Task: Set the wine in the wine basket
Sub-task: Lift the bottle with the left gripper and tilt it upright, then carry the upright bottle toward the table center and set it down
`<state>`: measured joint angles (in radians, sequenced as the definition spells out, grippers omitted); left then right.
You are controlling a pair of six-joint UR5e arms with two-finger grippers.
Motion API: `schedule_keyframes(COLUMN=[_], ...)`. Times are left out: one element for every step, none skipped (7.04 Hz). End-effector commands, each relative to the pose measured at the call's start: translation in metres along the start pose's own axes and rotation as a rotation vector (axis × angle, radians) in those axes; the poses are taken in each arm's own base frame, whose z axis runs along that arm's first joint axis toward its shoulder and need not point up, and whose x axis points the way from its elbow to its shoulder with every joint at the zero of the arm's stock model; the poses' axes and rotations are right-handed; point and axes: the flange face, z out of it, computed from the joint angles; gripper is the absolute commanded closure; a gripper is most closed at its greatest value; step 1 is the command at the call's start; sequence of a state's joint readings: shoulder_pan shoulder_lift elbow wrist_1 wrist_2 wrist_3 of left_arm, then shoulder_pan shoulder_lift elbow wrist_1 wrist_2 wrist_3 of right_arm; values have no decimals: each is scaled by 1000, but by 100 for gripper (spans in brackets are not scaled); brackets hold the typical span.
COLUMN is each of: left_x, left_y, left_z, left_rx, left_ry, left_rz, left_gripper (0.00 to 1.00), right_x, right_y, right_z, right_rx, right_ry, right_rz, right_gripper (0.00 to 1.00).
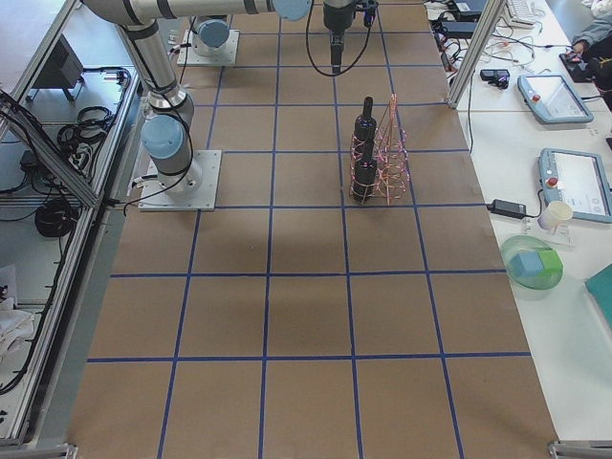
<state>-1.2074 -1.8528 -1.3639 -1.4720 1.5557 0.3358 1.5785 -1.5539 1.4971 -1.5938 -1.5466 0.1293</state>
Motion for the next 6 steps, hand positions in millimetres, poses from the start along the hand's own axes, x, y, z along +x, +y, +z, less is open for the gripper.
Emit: schedule_keyframes(left_x=[109, 153, 182, 214, 254, 283], left_y=[19, 37, 52, 66, 83, 100], left_z=[-17, -14, -14, -15, -6, 12], left_rx=[16, 11, 6, -1, 14, 16], left_ry=[10, 65, 78, 79, 82, 85], left_rz=[-30, -43, -76, -69, -64, -63], left_gripper=[100, 100, 100, 100, 100, 100], right_x=[0, 0, 0, 0, 0, 0], right_y=[0, 0, 0, 0, 0, 0], right_z=[0, 0, 0, 0, 0, 0], right_rx=[0, 0, 0, 0, 0, 0], right_ry=[1, 1, 0, 1, 1, 1], right_rz=[-2, -4, -4, -5, -7, -7], right_gripper=[0, 0, 0, 0, 0, 0])
